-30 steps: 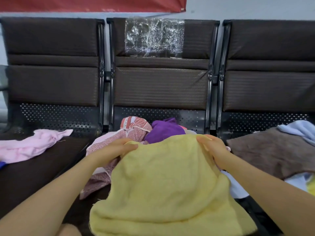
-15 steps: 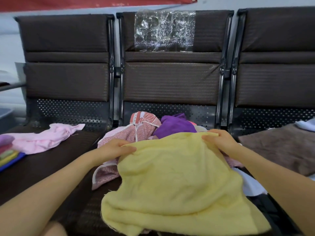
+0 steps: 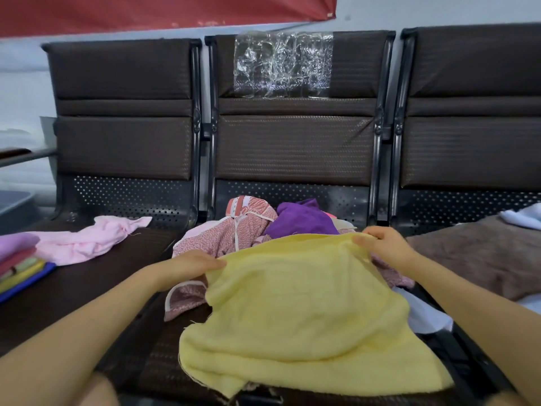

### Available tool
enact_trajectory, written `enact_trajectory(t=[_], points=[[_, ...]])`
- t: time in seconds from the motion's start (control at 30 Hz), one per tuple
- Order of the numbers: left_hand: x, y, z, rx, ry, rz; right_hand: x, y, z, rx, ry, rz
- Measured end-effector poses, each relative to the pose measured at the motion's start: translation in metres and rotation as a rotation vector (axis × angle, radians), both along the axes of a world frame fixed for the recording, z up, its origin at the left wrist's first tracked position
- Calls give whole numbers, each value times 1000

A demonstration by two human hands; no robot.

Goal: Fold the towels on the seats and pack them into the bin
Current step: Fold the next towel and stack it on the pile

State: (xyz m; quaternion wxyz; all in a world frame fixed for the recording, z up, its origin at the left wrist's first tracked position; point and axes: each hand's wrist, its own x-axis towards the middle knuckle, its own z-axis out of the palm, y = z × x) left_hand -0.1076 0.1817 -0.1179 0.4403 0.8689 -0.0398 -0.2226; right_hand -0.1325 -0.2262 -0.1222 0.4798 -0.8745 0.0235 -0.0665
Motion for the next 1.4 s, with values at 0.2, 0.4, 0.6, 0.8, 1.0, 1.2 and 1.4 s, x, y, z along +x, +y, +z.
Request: enact_trajectory(t=[0.2, 0.4, 0.6, 0.8, 1.0, 1.2, 1.4], points=[[-9, -7, 4, -84, 110, -72, 3, -9, -15, 7, 215, 75], [-8, -8, 7, -143, 44, -24, -4, -12, 1, -25, 151, 4], [-13, -21, 9, -317, 64, 119, -17, -8, 20, 253, 70, -143], [-17, -44, 7, -239, -1, 279, -38, -13, 33, 297, 82, -239], [-14, -44, 47, -483, -285, 571, -53, -8, 59, 346, -21, -261], [-37, -37, 124, -583, -552, 454, -71, 2, 128, 426, -381, -275], [-38, -51, 209, -611, -797, 382, -75, 8, 217, 399, -557, -304]])
